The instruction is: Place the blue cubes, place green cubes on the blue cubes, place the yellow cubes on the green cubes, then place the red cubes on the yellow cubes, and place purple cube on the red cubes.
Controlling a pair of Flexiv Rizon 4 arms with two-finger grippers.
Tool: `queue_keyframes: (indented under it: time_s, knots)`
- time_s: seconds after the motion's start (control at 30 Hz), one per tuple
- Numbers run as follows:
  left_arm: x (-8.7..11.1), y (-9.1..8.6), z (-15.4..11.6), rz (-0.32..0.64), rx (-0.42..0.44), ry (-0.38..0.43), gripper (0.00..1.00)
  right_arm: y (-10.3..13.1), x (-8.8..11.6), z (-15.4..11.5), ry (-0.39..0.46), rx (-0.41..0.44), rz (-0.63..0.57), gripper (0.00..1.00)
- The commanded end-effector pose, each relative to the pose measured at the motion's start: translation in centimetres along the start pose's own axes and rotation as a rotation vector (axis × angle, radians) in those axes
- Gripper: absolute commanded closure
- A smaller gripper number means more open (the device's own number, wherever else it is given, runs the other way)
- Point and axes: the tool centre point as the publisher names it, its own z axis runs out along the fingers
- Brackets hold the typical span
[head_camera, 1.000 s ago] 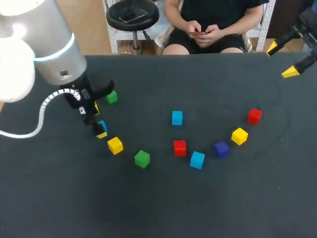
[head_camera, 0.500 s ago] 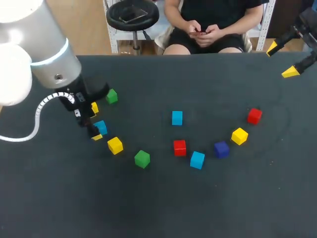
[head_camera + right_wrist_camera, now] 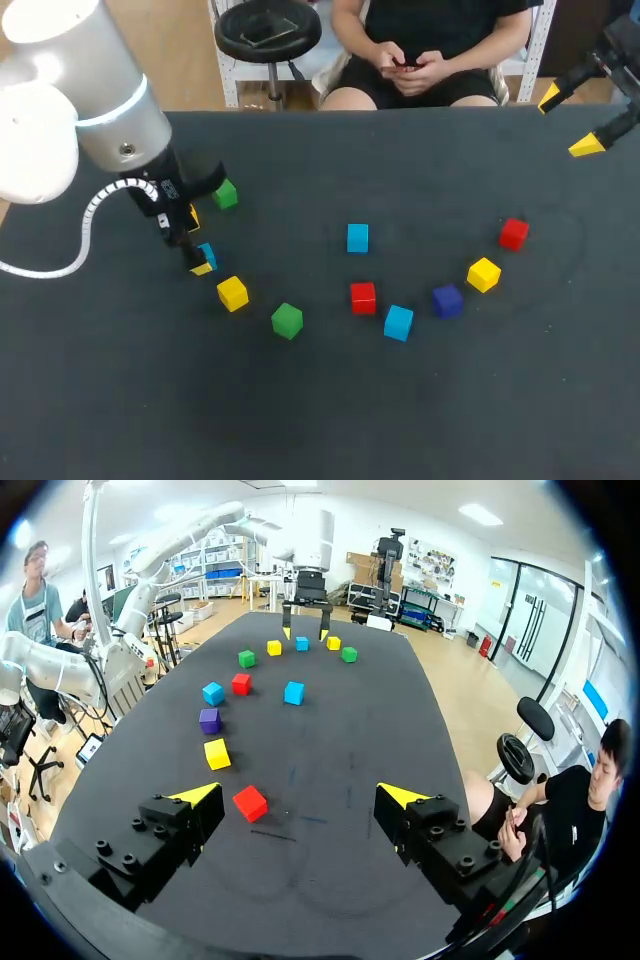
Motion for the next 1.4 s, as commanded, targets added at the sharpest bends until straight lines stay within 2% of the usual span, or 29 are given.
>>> queue_keyframes:
  time_s: [0.03,0.27,0.3,0.37,0.53,0.57,0.6,0.63,1.0,1.4]
  knots:
    - [0.1,0.1,0.2,0.002,-0.001,0.004,0.0,0.0,0.0,0.0,-0.001,0.0,-0.001,0.0]
    - [0.5,0.1,0.6,-0.004,0.009,-0.005,0.0,0.0,0.0,0.0,-0.001,0.0,-0.001,0.0]
    - [0.6,0.1,0.7,-0.004,0.01,-0.006,0.02,0.0,0.0,0.0,-0.001,0.0,-0.001,0.0]
    - [0.6,0.1,0.8,-0.007,0.012,-0.006,0.15,0.0,0.0,0.0,-0.001,0.0,-0.001,0.0]
    - [0.3,0.2,1.0,-0.004,0.011,-0.003,0.26,0.0,0.0,0.0,-0.001,0.0,-0.001,0.0]
    - [0.3,0.2,1.1,-0.002,0.005,-0.001,0.53,0.0,0.0,0.0,-0.001,0.0,-0.001,0.0]
    - [0.2,0.2,1.1,-0.002,0.005,-0.001,0.71,0.0,0.0,0.0,-0.001,0.0,-0.001,0.0]
    - [0.2,0.3,1.1,-0.004,0.005,0.002,1.0,0.0,0.0,0.0,-0.001,0.0,-0.001,0.0]
    - [-0.2,-0.2,0.8,0.014,-0.007,0.001,1.0,0.0,0.0,0.0,-0.001,0.0,-0.001,0.0]
    - [-4.1,-0.9,-1.2,0.116,0.009,-0.003,1.0,0.0,0.0,0.0,-0.001,0.0,-0.001,0.0]
